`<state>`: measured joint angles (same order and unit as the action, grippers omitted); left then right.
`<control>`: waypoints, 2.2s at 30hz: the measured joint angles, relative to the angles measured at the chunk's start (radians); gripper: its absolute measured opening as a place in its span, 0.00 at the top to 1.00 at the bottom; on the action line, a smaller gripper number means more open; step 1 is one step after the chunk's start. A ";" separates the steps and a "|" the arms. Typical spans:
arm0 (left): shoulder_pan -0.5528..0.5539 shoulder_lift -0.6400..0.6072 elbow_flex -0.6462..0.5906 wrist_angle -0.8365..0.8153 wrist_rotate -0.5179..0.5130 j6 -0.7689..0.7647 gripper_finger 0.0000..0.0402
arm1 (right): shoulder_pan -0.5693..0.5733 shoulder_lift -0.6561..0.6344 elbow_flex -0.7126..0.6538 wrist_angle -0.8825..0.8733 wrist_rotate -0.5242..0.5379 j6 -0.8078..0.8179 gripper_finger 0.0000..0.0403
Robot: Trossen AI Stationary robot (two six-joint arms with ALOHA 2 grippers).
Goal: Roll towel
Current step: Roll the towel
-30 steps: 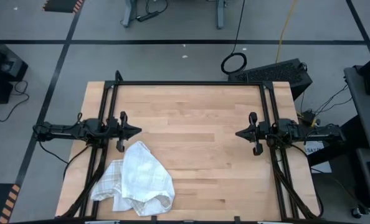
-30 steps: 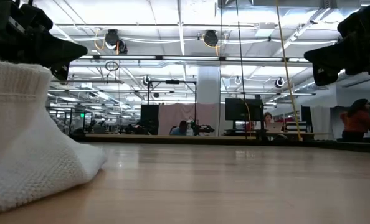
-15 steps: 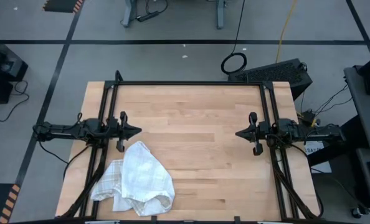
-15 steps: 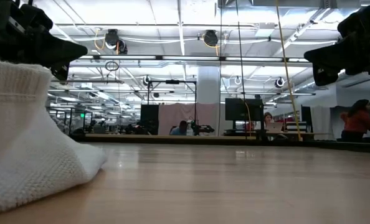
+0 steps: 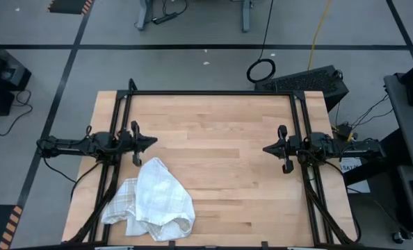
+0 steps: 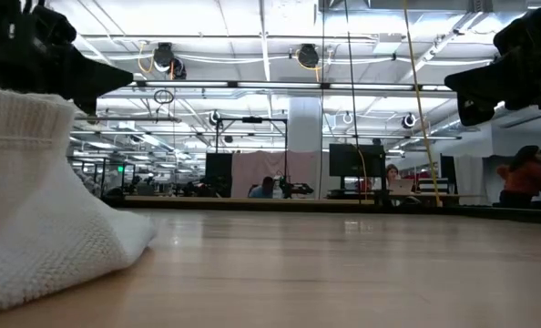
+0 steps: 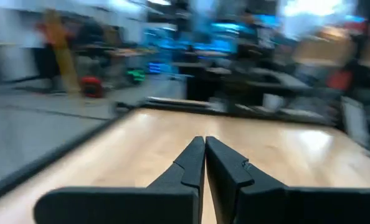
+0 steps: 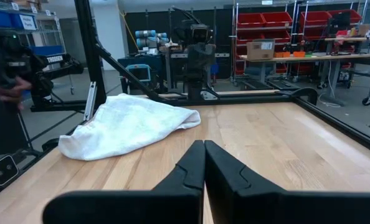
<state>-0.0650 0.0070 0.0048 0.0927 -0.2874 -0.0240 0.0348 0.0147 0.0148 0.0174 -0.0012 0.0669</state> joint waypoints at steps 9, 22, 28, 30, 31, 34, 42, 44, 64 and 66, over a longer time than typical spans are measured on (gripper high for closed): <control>0.000 0.007 0.055 0.067 -0.048 0.060 0.94 | 0.000 0.000 0.000 0.000 0.000 0.000 1.00; -0.001 0.350 0.544 -0.168 -0.017 0.058 0.94 | 0.000 0.000 0.000 0.007 0.000 -0.025 1.00; -0.001 0.588 0.914 -0.364 0.003 0.059 0.94 | 0.000 0.000 0.000 0.007 0.000 -0.026 1.00; -0.001 0.667 1.033 -0.435 0.004 0.058 0.94 | 0.000 0.000 0.000 0.007 0.000 -0.026 1.00; -0.001 0.705 1.090 -0.465 0.004 0.058 0.94 | 0.000 0.000 0.000 0.007 0.000 -0.026 1.00; -0.001 0.819 1.259 -0.544 0.005 0.058 0.94 | 0.000 0.000 0.000 0.008 0.000 -0.026 1.00; -0.001 1.083 1.581 -0.631 -0.023 -0.193 0.94 | -0.001 0.000 0.000 0.008 0.005 -0.028 1.00; -0.007 1.125 1.618 -0.643 -0.021 -0.234 0.94 | -0.001 0.000 0.000 0.008 0.030 -0.034 1.00; -0.067 1.335 1.634 -0.675 -0.006 -0.283 0.94 | -0.004 0.021 0.180 0.136 0.058 0.075 1.00; -0.066 1.332 1.634 -0.677 -0.007 -0.280 0.94 | -0.004 0.058 0.296 0.014 0.058 0.031 1.00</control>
<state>-0.1314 1.3389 1.6389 -0.5844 -0.2943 -0.3038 0.0304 0.0730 0.3110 0.0318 0.0572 0.0981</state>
